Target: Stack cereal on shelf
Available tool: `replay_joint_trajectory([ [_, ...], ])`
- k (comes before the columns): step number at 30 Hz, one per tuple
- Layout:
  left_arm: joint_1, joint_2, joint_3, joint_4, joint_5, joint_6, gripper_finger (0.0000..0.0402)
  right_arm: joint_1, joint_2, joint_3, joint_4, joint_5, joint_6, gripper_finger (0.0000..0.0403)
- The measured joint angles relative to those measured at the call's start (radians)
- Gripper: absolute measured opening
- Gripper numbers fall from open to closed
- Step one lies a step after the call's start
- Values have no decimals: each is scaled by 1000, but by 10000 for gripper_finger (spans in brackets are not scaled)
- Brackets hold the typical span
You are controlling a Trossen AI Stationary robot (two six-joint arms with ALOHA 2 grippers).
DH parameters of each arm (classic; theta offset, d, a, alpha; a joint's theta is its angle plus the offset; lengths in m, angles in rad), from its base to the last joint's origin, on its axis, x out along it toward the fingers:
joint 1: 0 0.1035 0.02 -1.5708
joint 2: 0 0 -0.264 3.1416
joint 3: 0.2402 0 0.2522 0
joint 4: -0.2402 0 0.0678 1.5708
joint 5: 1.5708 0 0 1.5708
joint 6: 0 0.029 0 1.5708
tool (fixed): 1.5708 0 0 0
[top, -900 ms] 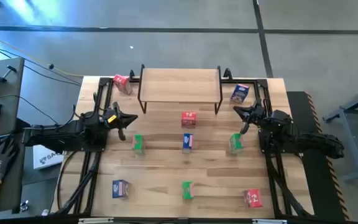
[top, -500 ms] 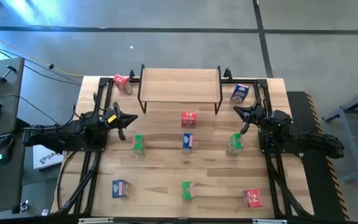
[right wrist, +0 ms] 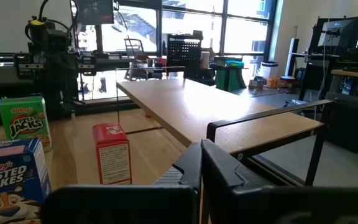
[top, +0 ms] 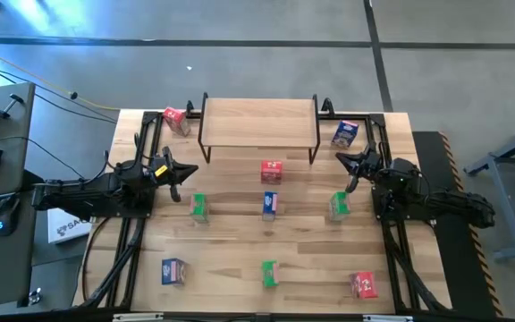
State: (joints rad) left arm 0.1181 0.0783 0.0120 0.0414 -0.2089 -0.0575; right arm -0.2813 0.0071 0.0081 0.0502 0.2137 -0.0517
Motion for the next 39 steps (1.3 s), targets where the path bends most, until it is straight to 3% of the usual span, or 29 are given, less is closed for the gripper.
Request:
replay_joint_trajectory([
  [17, 0, 0, 0, 2, 0, 1, 0, 0, 0, 0, 0, 0, 0, 0],
  [25, 0, 0, 0, 167, 1, -21, 0, 0, 0, 0, 0, 0, 0, 0],
  [31, 0, 20, 2, 201, 76, -208, 0, 0, 0, 0, 0, 0, 0, 0],
  [35, 0, 67, 0, 293, 81, -196, 1, 0, 0, 0, 0, 0, 0, 0],
  [39, -1, 145, 25, 409, 184, -236, 1, 0, 0, 0, 0, 0, 0, 0],
])
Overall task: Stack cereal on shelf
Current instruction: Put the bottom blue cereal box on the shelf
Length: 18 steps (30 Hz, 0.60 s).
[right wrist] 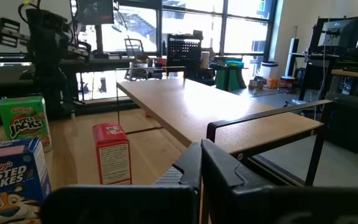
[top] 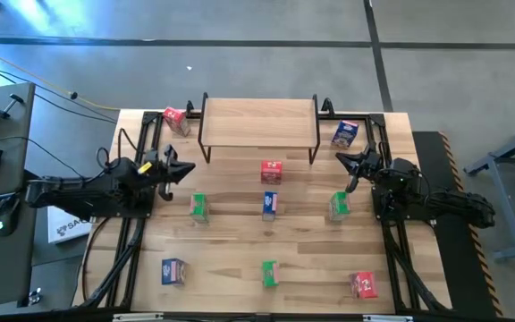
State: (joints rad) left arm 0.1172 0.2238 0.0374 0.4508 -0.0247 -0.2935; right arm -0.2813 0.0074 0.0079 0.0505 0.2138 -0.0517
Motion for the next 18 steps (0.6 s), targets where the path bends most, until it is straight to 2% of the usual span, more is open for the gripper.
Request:
replay_joint_trajectory([
  [3, -2, 85, 79, -46, 49, -41, 1, 0, 0, 0, 0, 0, 0, 0],
  [8, -64, 263, 296, -297, 53, -24, 1, 0, 0, 0, 0, 0, 0, 0],
  [13, -219, 440, 548, -704, -132, -88, 1, 0, 0, 0, 0, 0, 0, 0],
  [18, -424, 605, 780, -1080, -299, -406, 0, 0, 0, 0, 0, 0, 0, 0],
])
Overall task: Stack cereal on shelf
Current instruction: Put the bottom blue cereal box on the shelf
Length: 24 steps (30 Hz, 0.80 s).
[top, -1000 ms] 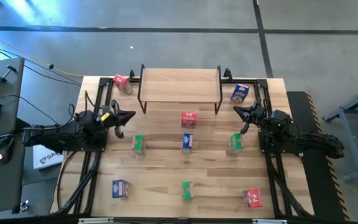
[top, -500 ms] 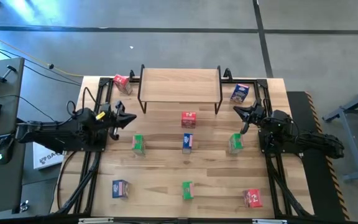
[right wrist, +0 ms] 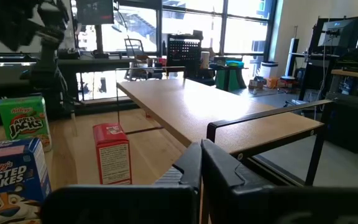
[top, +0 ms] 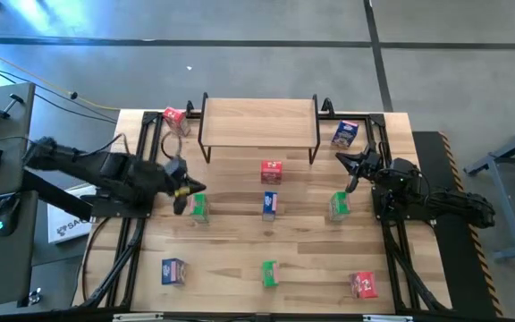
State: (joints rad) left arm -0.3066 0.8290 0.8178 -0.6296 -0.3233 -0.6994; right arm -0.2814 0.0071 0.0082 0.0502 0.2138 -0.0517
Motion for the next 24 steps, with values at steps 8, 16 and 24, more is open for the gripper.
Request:
replay_joint_trajectory([
  [8, -242, 271, 268, -292, 51, -715, 2, 0, 0, 0, 0, 0, 0, 0],
  [16, -356, 556, 472, -317, 334, -1088, 53, 0, 0, 0, 0, 0, 0, 0],
  [24, -424, 766, 747, -517, 408, -1250, 133, 0, 0, 0, 0, 0, 0, 0],
])
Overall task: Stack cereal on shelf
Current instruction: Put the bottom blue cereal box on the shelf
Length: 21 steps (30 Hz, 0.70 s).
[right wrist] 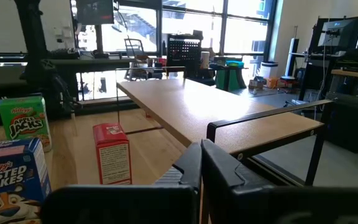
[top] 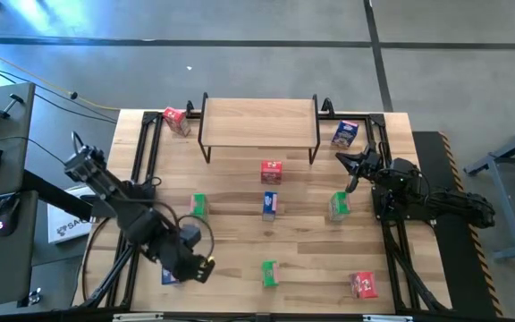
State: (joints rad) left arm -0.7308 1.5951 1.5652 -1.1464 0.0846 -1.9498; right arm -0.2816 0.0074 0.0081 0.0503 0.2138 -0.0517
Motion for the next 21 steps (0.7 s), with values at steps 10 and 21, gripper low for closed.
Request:
replay_joint_trajectory([
  [10, -114, 94, 115, -135, -19, -329, 223, 0, 0, 0, 0, 0, 0, 0],
  [21, -94, 94, 57, -206, -20, -382, 305, 0, 0, 0, 0, 0, 0, 0],
])
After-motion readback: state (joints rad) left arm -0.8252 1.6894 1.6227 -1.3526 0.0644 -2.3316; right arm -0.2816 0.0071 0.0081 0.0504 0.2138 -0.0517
